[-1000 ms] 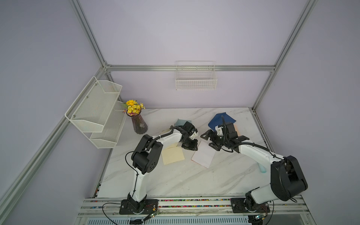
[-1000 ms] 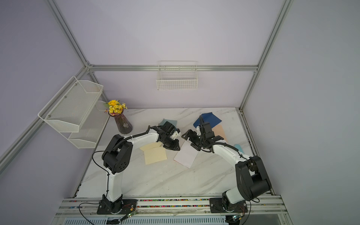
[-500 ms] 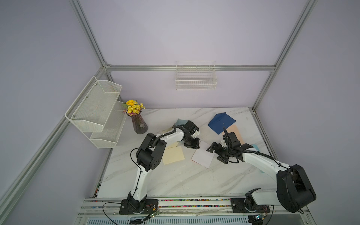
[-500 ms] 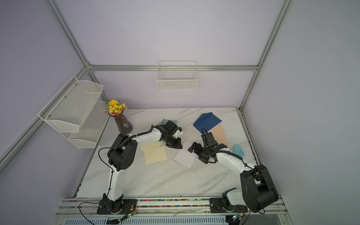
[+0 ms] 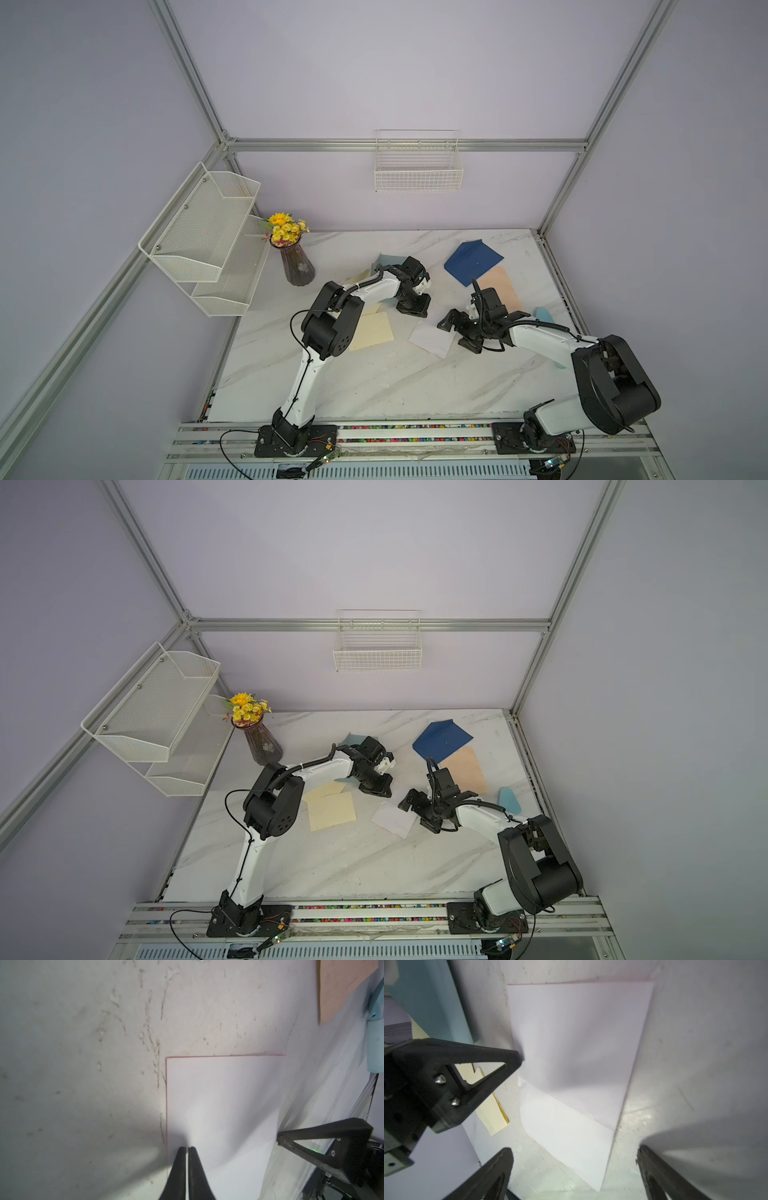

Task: Fold the letter paper in half and place it into the envelope
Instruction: Fold the letter paper at the center of the board.

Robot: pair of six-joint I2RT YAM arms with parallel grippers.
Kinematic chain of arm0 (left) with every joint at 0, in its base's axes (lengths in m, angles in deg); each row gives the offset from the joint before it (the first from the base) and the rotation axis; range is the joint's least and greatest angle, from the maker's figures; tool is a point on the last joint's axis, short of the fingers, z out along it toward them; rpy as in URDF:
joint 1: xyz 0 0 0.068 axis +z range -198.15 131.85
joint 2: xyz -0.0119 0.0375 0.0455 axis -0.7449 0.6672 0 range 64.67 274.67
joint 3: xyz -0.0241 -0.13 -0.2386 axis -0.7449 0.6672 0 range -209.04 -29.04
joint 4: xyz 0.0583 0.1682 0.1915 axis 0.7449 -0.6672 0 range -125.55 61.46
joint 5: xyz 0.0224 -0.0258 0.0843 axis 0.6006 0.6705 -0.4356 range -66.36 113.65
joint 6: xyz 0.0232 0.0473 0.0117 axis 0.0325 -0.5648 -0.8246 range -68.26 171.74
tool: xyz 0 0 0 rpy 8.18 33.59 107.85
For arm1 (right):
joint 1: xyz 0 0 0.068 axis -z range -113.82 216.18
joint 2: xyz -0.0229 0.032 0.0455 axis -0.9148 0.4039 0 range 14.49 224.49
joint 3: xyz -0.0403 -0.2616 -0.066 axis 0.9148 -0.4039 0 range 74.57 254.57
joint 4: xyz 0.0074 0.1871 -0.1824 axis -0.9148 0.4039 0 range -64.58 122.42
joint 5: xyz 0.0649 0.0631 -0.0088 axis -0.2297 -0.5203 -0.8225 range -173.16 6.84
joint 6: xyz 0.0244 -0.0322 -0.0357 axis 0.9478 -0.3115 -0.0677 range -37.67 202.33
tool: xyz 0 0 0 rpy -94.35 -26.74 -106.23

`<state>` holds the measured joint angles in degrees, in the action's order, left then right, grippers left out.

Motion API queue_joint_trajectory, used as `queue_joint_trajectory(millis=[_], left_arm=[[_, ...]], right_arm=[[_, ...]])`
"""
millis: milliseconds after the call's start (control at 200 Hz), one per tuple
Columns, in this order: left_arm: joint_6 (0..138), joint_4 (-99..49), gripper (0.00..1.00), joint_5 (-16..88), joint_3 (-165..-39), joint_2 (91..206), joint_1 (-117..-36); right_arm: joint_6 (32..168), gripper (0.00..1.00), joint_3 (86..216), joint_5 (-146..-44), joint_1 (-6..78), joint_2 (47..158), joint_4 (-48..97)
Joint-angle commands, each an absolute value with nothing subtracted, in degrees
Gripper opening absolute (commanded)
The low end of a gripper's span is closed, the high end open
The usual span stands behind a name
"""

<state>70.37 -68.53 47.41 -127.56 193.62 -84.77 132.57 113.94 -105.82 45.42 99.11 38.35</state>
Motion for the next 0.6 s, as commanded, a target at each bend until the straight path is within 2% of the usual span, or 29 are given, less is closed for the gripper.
queue_joint_trajectory(millis=[0,115,335,455,595], left_arm=[[67.9,-72.9,0.08,44.4,-128.3,196.5,-85.6],[67.3,-74.2,0.08,44.6,-129.1,197.3,-85.7],[66.1,-75.4,0.08,44.3,-129.3,197.9,-85.7],[65.6,-75.9,0.08,43.8,-129.1,197.7,-85.7],[65.3,-76.2,0.08,43.6,-128.7,196.3,-85.4]], right_arm=[[132.3,0.97,111.6,-106.5,45.1,102.7,33.6],[132.5,0.97,111.1,-108.5,45.1,104.2,30.1],[132.9,0.96,111.0,-108.2,45.2,99.9,30.5],[133.6,0.82,110.6,-108.8,45.2,98.5,31.5],[135.0,0.54,108.5,-108.3,45.2,95.5,31.6]])
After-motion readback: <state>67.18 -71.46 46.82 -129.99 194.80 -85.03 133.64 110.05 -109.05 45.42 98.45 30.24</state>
